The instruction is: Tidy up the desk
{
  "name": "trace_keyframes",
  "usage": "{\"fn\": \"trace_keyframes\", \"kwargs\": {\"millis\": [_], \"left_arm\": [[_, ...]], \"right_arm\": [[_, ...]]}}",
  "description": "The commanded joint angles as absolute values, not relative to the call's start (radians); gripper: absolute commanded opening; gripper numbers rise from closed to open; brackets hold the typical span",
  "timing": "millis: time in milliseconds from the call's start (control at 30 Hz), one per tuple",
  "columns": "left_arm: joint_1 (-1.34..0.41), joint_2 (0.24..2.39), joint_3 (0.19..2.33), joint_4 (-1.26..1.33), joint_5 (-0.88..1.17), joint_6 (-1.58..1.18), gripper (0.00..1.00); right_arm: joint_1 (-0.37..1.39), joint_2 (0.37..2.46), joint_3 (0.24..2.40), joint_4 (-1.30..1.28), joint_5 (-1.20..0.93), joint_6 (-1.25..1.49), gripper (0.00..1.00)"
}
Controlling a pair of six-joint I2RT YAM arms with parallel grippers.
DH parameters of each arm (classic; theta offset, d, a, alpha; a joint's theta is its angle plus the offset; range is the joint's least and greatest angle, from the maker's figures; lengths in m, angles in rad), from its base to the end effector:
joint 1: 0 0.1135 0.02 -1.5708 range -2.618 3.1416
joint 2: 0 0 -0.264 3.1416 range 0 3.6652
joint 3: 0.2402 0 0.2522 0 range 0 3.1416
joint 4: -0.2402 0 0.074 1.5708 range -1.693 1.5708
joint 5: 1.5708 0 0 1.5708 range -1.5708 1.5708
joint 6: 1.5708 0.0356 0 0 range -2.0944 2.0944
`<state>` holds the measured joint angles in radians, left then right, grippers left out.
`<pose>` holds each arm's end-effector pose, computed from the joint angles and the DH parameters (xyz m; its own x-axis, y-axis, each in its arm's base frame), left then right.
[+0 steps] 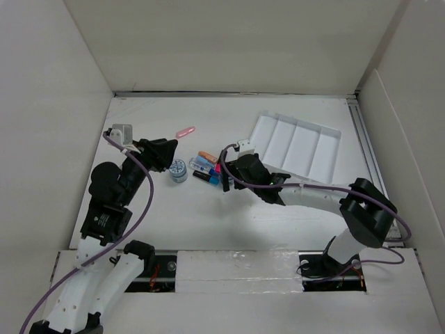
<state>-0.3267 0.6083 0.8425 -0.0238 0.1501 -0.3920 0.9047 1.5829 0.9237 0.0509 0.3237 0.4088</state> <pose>0.1257 -0.0482 0.4024 0.0087 -0.4018 -0.9157 0.4968 0.7964 -0.3447 0.2202 0.2619 0.2133 -0.5562 -0.0978 -0.8253 -0.3956 0.9045 0.1594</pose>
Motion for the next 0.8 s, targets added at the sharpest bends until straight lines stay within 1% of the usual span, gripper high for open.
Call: {"fn": "trace_keyframes", "kwargs": {"millis": [0,133,200,333,367,433,600,633,733,767], "left_arm": [[-0.331,0.594,0.816,-0.072,0.090,-0.327,0.39],[-0.331,0.614,0.831,-0.095,0.063,-0.325,0.39],[-0.331,0.621,0.828,-0.101,0.078,-0.325,0.39],[-0.331,0.614,0.828,-0.092,0.092,-0.322,0.39],[-0.331,0.612,0.827,-0.095,0.095,-0.322,0.39],[-0.331,0.606,0.824,-0.095,0.101,-0.324,0.39],[-0.331,0.604,0.825,-0.092,0.110,-0.324,0.39],[-0.331,0.606,0.824,-0.095,0.112,-0.325,0.39],[-0.331,0.589,0.822,-0.084,0.120,-0.324,0.39],[-0.331,0.588,0.821,-0.083,0.118,-0.324,0.39]], "right_arm": [[0.911,1.626,0.991,0.054,0.284,0.403,1.00],[0.911,1.678,1.035,0.045,0.363,0.382,1.00],[0.899,1.716,1.078,0.037,0.356,0.364,1.00],[0.899,1.765,1.124,0.021,0.425,0.360,0.97],[0.899,1.775,1.129,0.025,0.429,0.360,0.95],[0.899,1.802,1.155,0.026,0.433,0.342,0.84],[0.899,1.842,1.192,0.009,0.474,0.327,0.75],[0.899,1.845,1.203,0.005,0.474,0.324,0.68],[0.899,1.807,1.203,-0.029,0.495,0.342,0.63],[0.899,1.754,1.189,-0.014,0.495,0.348,0.62]]}}
